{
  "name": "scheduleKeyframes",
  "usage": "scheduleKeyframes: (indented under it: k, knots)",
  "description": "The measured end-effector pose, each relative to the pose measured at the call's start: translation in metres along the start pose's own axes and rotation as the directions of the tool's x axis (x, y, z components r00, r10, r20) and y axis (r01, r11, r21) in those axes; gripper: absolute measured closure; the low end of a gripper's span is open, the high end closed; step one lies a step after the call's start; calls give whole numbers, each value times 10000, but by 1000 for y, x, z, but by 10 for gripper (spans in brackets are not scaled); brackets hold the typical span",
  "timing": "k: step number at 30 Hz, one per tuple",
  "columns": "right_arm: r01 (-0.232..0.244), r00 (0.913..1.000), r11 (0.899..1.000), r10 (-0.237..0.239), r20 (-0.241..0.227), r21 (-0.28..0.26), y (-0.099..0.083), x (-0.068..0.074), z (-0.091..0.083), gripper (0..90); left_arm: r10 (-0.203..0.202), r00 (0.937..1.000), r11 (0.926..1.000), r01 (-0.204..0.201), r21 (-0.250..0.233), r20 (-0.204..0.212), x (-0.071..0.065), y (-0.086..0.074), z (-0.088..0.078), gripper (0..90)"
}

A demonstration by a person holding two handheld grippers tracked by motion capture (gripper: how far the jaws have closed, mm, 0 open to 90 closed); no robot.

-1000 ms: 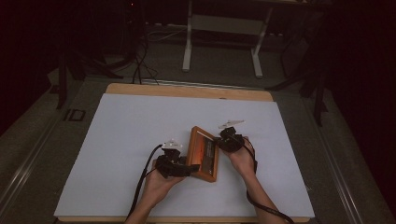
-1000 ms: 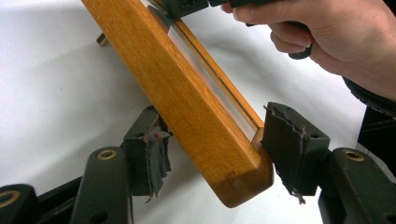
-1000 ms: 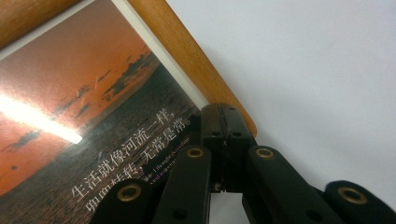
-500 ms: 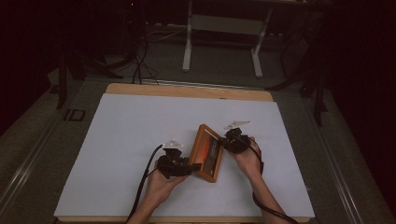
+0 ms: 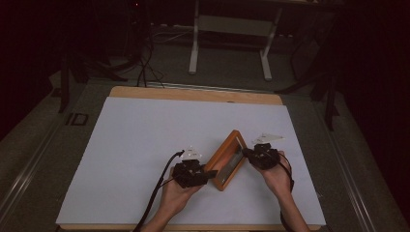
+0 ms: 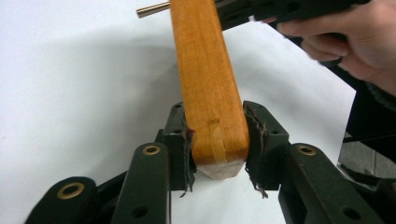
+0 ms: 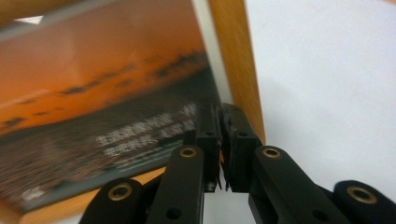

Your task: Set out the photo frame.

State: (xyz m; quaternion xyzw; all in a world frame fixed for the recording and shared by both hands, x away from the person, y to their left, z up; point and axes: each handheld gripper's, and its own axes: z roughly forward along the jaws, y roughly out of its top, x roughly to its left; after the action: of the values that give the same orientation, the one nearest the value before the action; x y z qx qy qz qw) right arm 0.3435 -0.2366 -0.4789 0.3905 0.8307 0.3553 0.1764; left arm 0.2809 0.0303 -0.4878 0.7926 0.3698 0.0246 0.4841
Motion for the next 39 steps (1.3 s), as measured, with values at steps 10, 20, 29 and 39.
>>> scheduleKeyframes:
  k: [10, 20, 29, 39]
  knots:
    - [769, 9970, 9945, -768, 41, -708, -5, 11, -48, 897, 355, 9994, 9992, -355, -160, 10, -10, 4, 7, 679]
    - [570, 9983, 9824, -543, 198, -1776, 1, 13, -65, 899, 1641, 9859, 9863, -1645, -99, -324, -33, 10, 18, 688]
    - [445, 9990, 9765, -445, 48, -2109, 3, 9, -57, 899, 1838, 9826, 9827, -1843, -170, -285, -35, 9, 19, 682]
    - [270, 9996, 9724, -290, -55, -2319, 0, 10, -56, 900, 1300, 9907, 9909, -1284, -398, 391, -26, -10, 27, 562]
